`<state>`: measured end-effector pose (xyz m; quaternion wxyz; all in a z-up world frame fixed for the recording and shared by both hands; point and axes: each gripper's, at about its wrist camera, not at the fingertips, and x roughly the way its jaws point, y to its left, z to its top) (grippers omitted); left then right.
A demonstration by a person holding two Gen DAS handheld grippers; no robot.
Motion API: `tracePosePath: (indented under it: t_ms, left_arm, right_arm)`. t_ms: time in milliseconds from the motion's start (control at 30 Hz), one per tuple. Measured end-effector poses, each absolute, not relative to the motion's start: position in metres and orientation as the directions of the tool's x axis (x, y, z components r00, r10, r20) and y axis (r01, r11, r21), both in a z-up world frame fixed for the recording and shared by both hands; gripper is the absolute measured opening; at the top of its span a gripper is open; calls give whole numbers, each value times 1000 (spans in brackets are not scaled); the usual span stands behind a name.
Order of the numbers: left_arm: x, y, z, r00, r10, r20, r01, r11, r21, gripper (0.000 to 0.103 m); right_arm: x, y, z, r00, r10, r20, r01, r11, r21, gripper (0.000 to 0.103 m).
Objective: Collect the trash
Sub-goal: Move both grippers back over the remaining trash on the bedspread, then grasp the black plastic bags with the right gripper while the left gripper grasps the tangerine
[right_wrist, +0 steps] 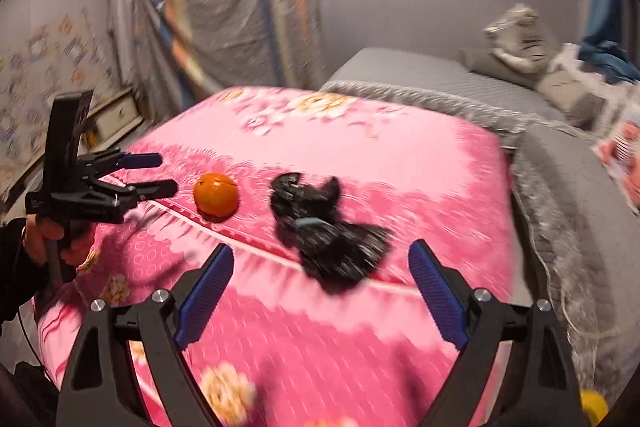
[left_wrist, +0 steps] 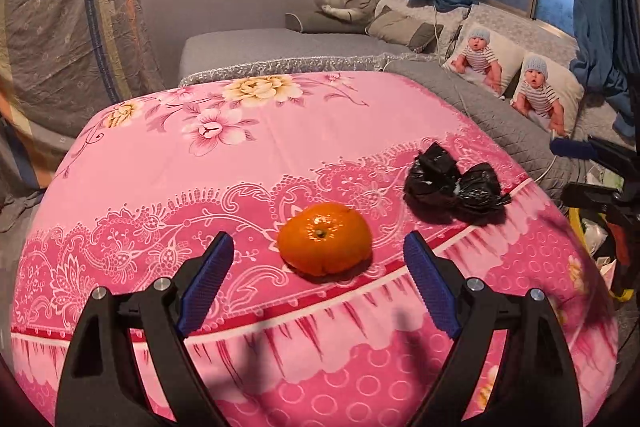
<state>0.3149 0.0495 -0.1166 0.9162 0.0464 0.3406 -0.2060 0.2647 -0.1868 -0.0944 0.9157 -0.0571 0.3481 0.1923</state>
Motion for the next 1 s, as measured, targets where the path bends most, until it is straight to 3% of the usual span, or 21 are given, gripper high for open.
tracePosePath:
  t_ms: [433, 533, 633, 800, 900, 1000]
  left_arm:
    - [355, 48, -138, 647, -303, -699, 360, 930, -70, 82]
    - [362, 44, -143, 637, -313, -704, 374, 925, -73, 81]
    - [363, 36, -142, 634, -323, -702, 399, 915, -61, 72]
    - [360, 12, -145, 619, -337, -709, 477, 879, -1, 48]
    - [358, 1, -144, 625, -334, -705, 497, 867, 30, 42]
    - [358, 3, -142, 627, -346, -698, 489, 872, 8, 33]
  right_arm:
    - [337, -140, -141, 567, 289, -771, -413, 910, 38, 78]
    - [348, -139, -149, 552, 288, -783, -406, 913, 50, 71]
    - [358, -141, -157, 527, 300, -795, -394, 915, 84, 61]
    - [363, -143, -161, 511, 318, -799, -380, 917, 122, 47]
    - [360, -145, -156, 526, 319, -788, -370, 921, 125, 35]
    - [353, -152, -145, 536, 343, -771, -354, 921, 164, 32]
